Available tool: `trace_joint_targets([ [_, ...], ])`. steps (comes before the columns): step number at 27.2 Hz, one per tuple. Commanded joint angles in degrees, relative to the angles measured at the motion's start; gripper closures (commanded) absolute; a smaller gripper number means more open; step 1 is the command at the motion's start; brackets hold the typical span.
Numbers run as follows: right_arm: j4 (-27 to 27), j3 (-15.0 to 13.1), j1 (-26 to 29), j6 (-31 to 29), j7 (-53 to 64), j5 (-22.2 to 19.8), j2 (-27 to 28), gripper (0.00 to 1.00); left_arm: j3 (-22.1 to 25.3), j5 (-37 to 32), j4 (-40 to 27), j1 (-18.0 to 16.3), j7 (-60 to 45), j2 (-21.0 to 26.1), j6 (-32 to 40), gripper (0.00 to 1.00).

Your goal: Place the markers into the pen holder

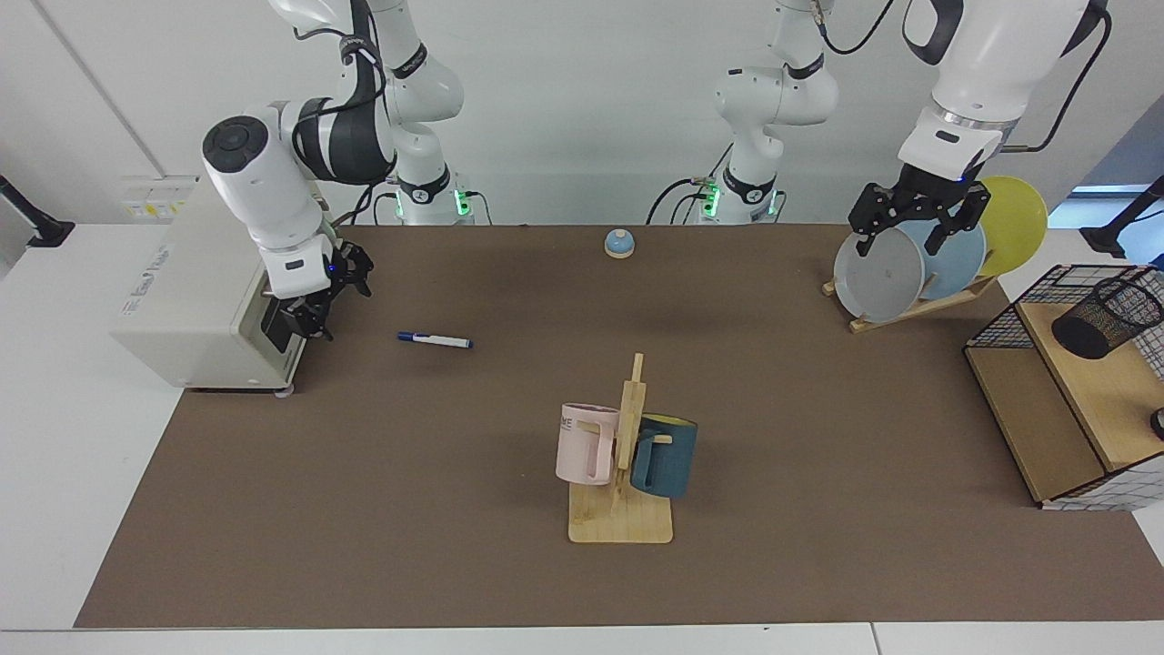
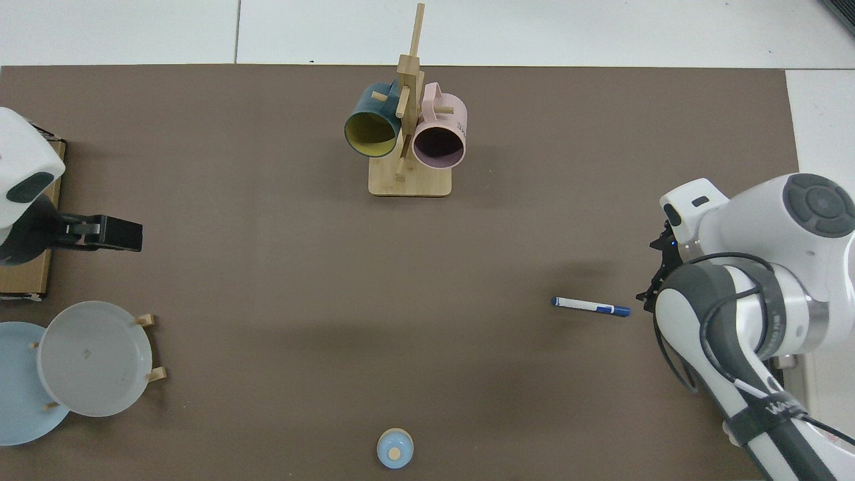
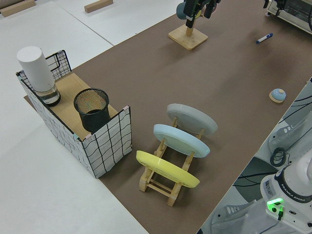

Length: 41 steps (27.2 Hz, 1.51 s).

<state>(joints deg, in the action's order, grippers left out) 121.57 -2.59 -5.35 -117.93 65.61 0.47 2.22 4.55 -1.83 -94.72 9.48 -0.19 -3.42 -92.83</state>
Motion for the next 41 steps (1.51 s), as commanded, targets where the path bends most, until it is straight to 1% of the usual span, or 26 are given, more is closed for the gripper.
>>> trace_joint_targets([
  [1,5.2,0.0,-0.2,-4.1,2.2,0.7,-0.9,0.00,-2.5,1.5,-0.7,1.7,0.9,-1.2,0.3,0.00],
  [6,7.5,0.0,-0.8,-6.7,2.2,0.7,-0.8,0.00,-5.9,1.4,-2.0,1.8,1.4,-1.1,-2.2,0.00],
  [11,10.8,-0.1,-0.8,-10.7,2.4,0.7,-0.7,0.00,-5.9,1.5,-2.7,1.8,3.2,-0.8,-2.9,0.00],
  [16,12.6,0.0,-0.8,-14.0,2.3,0.7,0.0,0.00,-6.0,1.5,-3.9,1.8,4.1,-1.1,-2.7,0.00],
  [20,14.6,0.0,-0.9,-17.0,1.6,0.7,0.4,0.01,-5.7,1.5,-3.9,1.1,7.0,-0.8,-3.5,0.00],
  [23,15.5,-0.1,-1.9,-17.6,1.6,0.7,0.5,0.03,-5.1,1.5,-4.5,0.7,9.1,-0.7,-5.0,0.00],
  [26,15.5,-0.1,-1.8,-17.6,1.6,0.7,0.5,0.05,-5.0,1.5,-5.2,-0.8,11.5,-0.6,-5.6,0.00],
  [30,16.2,-0.1,-2.0,-18.4,1.5,0.7,0.7,0.10,-5.0,1.6,-5.6,-1.0,13.0,-0.4,-6.0,0.00],
  [32,17.1,-0.1,-1.9,-20.1,1.6,0.7,0.8,0.10,-5.0,1.7,-5.7,-1.0,13.0,-0.4,-6.0,0.00],
  [35,17.3,-0.1,-1.9,-20.3,1.7,0.7,0.9,0.10,-5.1,2.0,-5.8,-0.9,13.2,-0.4,-6.0,0.00],
  [37,17.3,-0.1,-1.9,-20.3,1.7,0.7,1.0,0.14,-5.1,2.1,-5.8,-0.9,13.9,-0.4,-6.0,0.00],
  [41,17.2,-0.1,-1.9,-20.4,1.7,0.6,1.2,0.29,-5.1,2.1,-5.8,-0.9,18.6,-0.4,-6.7,0.00],
])
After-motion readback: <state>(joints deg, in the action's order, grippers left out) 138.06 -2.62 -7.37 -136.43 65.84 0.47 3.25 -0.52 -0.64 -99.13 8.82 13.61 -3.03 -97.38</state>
